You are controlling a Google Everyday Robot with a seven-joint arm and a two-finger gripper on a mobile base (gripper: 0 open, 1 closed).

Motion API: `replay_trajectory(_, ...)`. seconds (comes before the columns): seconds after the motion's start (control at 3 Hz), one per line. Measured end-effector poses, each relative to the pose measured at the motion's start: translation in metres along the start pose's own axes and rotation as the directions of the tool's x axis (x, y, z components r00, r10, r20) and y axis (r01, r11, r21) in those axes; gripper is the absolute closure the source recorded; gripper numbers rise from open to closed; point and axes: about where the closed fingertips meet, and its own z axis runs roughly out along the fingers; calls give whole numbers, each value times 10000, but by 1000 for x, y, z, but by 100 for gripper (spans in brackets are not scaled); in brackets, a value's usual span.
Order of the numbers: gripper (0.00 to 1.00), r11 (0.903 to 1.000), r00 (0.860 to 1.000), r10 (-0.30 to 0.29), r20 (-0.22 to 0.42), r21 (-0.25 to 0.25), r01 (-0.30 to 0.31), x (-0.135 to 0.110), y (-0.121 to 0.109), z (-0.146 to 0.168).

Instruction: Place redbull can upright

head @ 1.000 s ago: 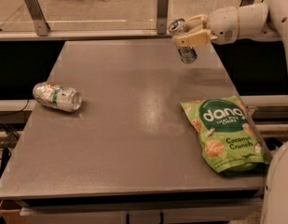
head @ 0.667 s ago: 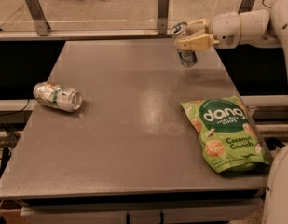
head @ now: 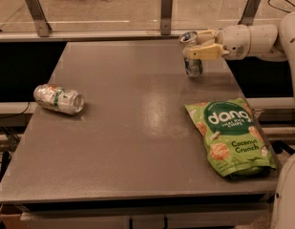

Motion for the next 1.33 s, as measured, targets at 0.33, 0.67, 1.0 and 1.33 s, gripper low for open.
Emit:
replay_trajectory(0.33,100,9995,9987,261,442,-215,-251,6,6,-7)
replay_trajectory(0.67,84,9968,9959,729,540,-377,-710,13,8,-16)
replay_trajectory(1.0,60,9918,9918,1193,463,-508,-1170,20,9,-22)
replay_trajectory(1.33,38,9869,9870,1559,395,-481,-1540,28,9,-27)
